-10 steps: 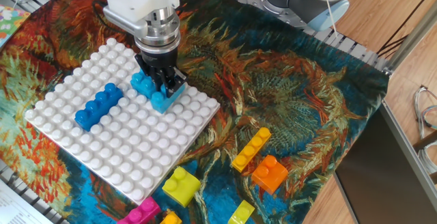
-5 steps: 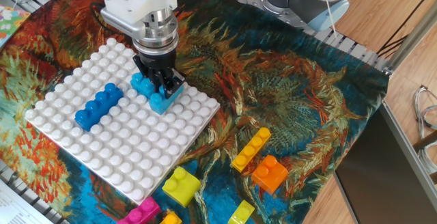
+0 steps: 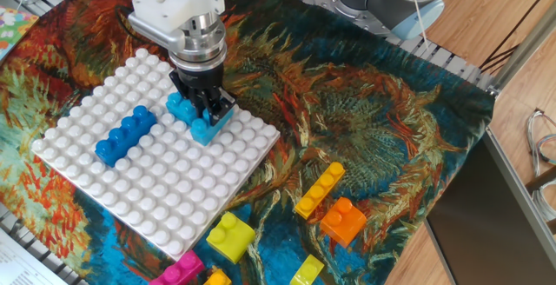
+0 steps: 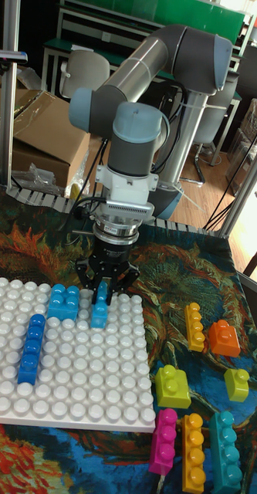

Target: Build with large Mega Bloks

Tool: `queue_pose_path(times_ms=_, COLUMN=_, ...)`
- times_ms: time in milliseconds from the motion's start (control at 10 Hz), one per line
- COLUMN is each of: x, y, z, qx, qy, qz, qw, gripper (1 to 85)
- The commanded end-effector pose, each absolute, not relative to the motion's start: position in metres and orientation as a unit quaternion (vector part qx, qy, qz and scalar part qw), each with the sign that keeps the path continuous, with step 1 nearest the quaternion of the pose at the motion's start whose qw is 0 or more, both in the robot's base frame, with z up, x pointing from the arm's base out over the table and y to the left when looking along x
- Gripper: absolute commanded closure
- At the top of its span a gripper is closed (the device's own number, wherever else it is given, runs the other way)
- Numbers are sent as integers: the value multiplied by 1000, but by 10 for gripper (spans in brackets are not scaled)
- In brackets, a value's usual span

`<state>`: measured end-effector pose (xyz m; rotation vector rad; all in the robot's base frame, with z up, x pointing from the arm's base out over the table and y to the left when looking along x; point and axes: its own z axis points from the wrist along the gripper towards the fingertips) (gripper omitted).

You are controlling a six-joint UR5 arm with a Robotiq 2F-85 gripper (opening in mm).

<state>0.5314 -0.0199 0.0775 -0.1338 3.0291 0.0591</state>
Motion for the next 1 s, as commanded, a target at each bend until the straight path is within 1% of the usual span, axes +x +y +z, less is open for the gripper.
queue_pose_path(times_ms=0, x=532, y=-19, z=76, qx=-41, qy=997, qz=23, qw=56, gripper=843)
queue_pose_path(times_ms=900, x=534, y=-15, z=73, qx=-41, qy=997, qz=27, qw=57, gripper=843)
